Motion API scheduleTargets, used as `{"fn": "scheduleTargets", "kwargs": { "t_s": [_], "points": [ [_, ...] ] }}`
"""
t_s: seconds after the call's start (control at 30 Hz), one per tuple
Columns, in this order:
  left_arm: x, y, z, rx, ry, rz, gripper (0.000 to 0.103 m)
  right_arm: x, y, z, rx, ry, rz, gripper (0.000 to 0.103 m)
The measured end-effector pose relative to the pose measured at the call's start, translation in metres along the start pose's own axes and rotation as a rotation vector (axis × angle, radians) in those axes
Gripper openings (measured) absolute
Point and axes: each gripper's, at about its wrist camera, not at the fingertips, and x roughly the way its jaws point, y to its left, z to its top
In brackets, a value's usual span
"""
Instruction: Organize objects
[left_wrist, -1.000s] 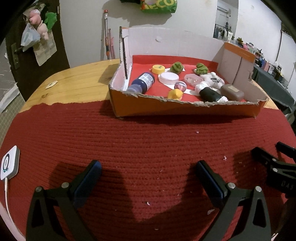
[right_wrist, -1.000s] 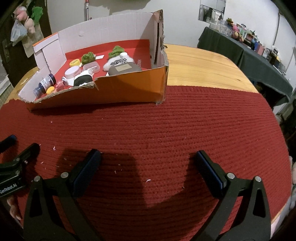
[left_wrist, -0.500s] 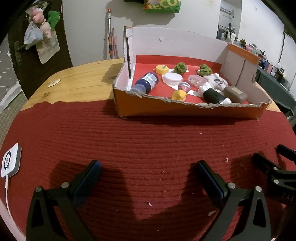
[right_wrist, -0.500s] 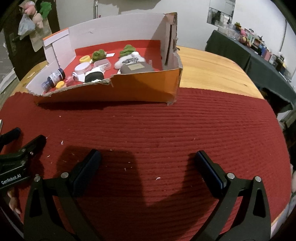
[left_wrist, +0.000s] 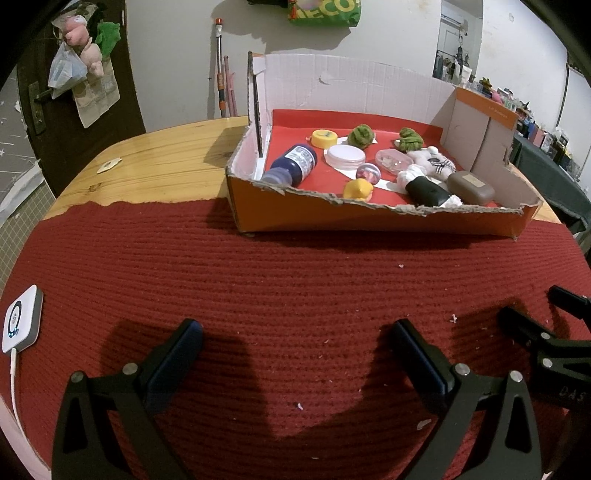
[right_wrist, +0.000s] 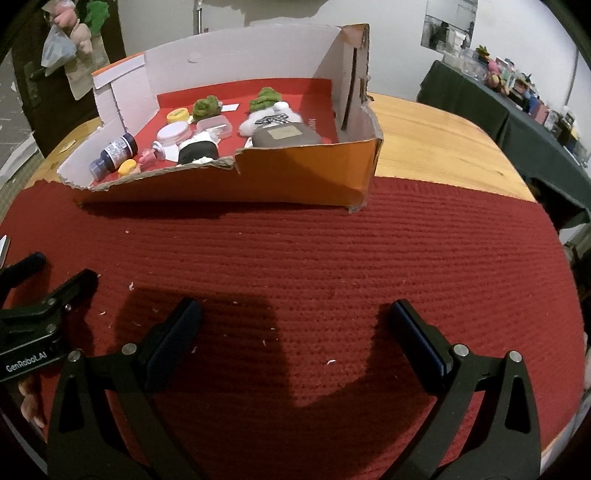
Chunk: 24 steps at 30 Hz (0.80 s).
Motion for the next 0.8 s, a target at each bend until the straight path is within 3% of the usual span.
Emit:
{"fn": "scheduleTargets", "kwargs": {
  "t_s": [0.8],
  "points": [
    [-0.0009,0.0001,-0.0007,0.001,0.0,-0.001,0.103,0.0004,-0.0012,0.0003,0.007,0.0,-0.003,0.103]
  ]
}}
